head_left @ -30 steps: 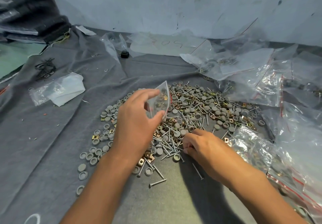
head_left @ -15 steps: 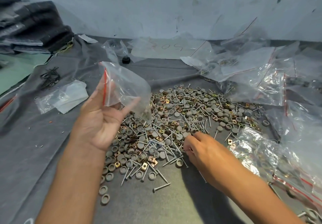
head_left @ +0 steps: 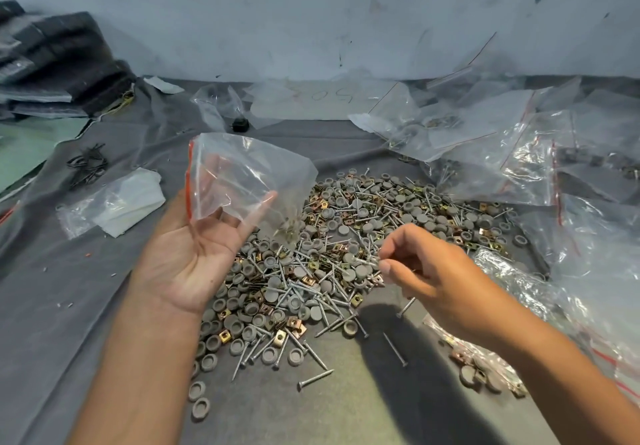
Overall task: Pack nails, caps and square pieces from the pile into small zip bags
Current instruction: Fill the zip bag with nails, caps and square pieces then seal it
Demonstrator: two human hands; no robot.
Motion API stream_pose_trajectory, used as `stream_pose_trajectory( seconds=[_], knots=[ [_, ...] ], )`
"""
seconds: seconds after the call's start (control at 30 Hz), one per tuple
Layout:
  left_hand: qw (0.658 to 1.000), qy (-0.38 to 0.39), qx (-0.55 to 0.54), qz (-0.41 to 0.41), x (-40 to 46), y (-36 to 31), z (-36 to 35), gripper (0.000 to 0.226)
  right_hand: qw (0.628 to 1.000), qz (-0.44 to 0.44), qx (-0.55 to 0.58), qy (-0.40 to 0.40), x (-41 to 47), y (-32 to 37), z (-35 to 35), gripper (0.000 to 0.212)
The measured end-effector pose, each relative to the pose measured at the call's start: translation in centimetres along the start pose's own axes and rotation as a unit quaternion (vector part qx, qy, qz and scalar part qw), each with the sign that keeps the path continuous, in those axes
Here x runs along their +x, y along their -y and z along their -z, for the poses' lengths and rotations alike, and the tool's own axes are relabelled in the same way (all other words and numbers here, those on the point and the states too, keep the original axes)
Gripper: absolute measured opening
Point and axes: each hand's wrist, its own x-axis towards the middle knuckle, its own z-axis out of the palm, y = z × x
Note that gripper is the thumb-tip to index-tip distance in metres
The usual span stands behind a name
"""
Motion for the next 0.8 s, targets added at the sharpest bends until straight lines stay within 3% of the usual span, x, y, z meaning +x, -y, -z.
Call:
stream_pose_trajectory(
  seconds=[0.07, 0.1, 0.13, 0.2, 0.27, 0.33, 0.6, 0.8],
  knots=[
    [0.994, 0.004, 0.107, -0.035, -0.3, 0.4, -0.5, 0.029, 0.995, -0.004, 0.096, -0.026, 0.2, 0.4, 0.1, 0.01],
    [0.977, -0.009, 0.202, -0.065, -0.4, 0.7, -0.6, 0.036, 0.99, -0.004, 0.135, -0.043, 0.2, 0.6, 0.2, 0.013],
    [0.939, -0.026, 0.325, -0.109, -0.4, 1.1, -0.6, 0.045, 0.985, 0.001, 0.163, -0.06, 0.3, 0.9, 0.2, 0.014],
    [0.801, -0.018, 0.555, -0.224, -0.8, 2.5, -0.6, 0.056, 0.978, 0.026, 0.187, -0.09, 0.3, 1.4, 0.4, 0.013],
    [0.675, 0.038, 0.672, -0.303, -1.3, 4.5, -0.8, 0.061, 0.979, 0.062, 0.163, -0.106, 0.1, 1.8, 0.7, 0.008],
    [0.613, 0.087, 0.718, -0.318, -1.6, 6.5, -1.0, 0.065, 0.983, 0.095, 0.1, -0.119, -0.2, 2.2, 0.9, 0.006],
    [0.569, 0.155, 0.751, -0.296, -1.8, 8.7, -1.1, 0.066, 0.945, 0.19, -0.199, -0.18, -0.5, 3.5, 0.8, 0.006],
    [0.579, 0.158, 0.744, -0.294, -2.2, 8.8, -1.4, 0.07, 0.934, 0.164, -0.24, -0.207, -0.3, 4.3, -0.1, 0.017]
  ],
)
